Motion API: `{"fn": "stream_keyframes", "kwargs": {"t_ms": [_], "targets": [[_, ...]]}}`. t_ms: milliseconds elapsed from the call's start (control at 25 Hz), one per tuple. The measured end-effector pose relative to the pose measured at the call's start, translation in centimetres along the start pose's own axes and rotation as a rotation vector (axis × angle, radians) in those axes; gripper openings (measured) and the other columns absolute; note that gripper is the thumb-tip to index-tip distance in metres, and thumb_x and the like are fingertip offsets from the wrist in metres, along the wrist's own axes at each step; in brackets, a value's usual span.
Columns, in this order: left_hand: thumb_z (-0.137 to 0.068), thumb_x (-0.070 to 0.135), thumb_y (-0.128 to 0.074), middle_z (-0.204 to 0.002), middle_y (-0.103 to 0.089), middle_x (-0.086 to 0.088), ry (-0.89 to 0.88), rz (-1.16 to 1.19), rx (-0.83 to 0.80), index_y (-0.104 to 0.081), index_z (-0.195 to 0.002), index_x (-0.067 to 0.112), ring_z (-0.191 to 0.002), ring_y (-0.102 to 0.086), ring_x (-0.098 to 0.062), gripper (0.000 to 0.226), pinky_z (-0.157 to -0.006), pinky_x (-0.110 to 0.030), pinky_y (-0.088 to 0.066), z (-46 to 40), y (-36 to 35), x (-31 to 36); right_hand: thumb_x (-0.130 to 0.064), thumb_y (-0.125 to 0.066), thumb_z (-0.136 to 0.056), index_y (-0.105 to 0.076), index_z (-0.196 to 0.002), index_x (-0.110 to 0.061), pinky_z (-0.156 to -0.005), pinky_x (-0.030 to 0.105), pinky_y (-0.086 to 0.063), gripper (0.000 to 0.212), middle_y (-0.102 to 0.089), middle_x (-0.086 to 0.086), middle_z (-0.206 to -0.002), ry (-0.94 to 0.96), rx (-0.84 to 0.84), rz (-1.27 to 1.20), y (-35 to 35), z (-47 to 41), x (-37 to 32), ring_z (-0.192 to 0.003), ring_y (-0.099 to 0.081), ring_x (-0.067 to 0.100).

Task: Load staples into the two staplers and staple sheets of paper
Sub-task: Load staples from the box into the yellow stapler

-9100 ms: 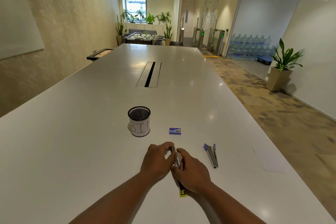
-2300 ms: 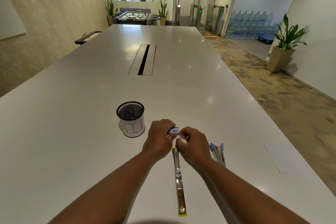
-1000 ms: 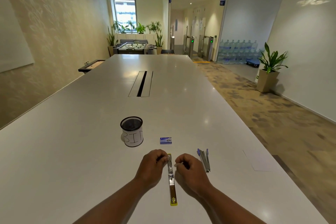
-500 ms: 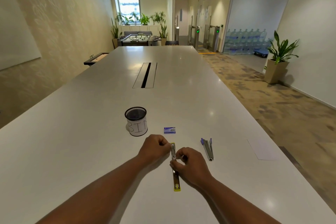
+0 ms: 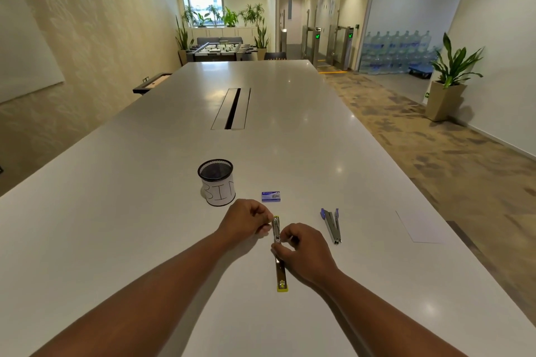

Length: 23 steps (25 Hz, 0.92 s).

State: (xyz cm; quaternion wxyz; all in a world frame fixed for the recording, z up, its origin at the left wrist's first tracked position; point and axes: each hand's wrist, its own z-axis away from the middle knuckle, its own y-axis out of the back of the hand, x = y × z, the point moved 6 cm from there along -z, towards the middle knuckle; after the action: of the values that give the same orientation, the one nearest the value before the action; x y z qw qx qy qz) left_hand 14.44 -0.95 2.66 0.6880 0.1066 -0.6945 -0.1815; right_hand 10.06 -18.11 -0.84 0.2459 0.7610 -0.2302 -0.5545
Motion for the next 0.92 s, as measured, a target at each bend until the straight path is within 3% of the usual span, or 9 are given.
{"fn": "stream_keyframes", "kwargs": {"t_ms": [200, 480, 720, 920], "targets": [[-0.085, 0.01, -0.077, -0.075, -0.077, 0.004, -0.023, -0.207, -0.002, -0.079, -0.077, 0.023, -0.071, -0.071, -0.003, 0.016, -0.067, -0.017, -0.055, -0.7, -0.1, 0.1, -0.052, -0.071, -0.073, -0.06, -0.079, -0.036, -0.062, 0.017, -0.041, 0.02, -0.062, -0.015, -0.077, 0.003, -0.005, -0.017, 0.1, 0.1, -0.2, -0.071, -0.055, 0.002], [-0.085, 0.008, -0.075, -0.092, -0.079, 0.002, -0.117, -0.404, -0.152, -0.082, -0.09, 0.018, -0.09, -0.071, -0.01, 0.014, -0.084, -0.027, -0.056, -0.6, -1.8, 1.9, -0.052, -0.07, -0.074, -0.059, -0.079, -0.038, -0.062, 0.016, -0.04, 0.018, -0.062, -0.017, -0.076, 0.005, 0.001, 0.003, 0.2, 0.2, -0.3, -0.072, -0.056, 0.001], [-0.089, 0.008, -0.071, -0.096, -0.077, 0.001, -0.226, -0.613, -0.183, -0.08, -0.098, 0.017, -0.089, -0.068, -0.01, 0.016, -0.074, -0.015, -0.048, -0.5, -2.6, 2.7, -0.049, -0.07, -0.073, -0.062, -0.095, -0.035, -0.066, 0.029, -0.054, 0.027, -0.065, -0.013, -0.082, -0.008, 0.0, -0.037, 0.3, 0.2, -0.3, -0.076, -0.059, 0.008], [-0.089, 0.005, -0.067, -0.094, -0.077, 0.001, -0.248, -0.681, -0.204, -0.079, -0.097, 0.018, -0.086, -0.067, -0.012, 0.02, -0.075, -0.025, -0.053, -0.4, -2.8, 3.3, -0.048, -0.071, -0.073, -0.06, -0.099, -0.037, -0.063, 0.024, -0.048, 0.031, -0.063, -0.013, -0.083, -0.007, 0.004, -0.028, 0.4, 0.2, -0.3, -0.074, -0.056, 0.007]]}}
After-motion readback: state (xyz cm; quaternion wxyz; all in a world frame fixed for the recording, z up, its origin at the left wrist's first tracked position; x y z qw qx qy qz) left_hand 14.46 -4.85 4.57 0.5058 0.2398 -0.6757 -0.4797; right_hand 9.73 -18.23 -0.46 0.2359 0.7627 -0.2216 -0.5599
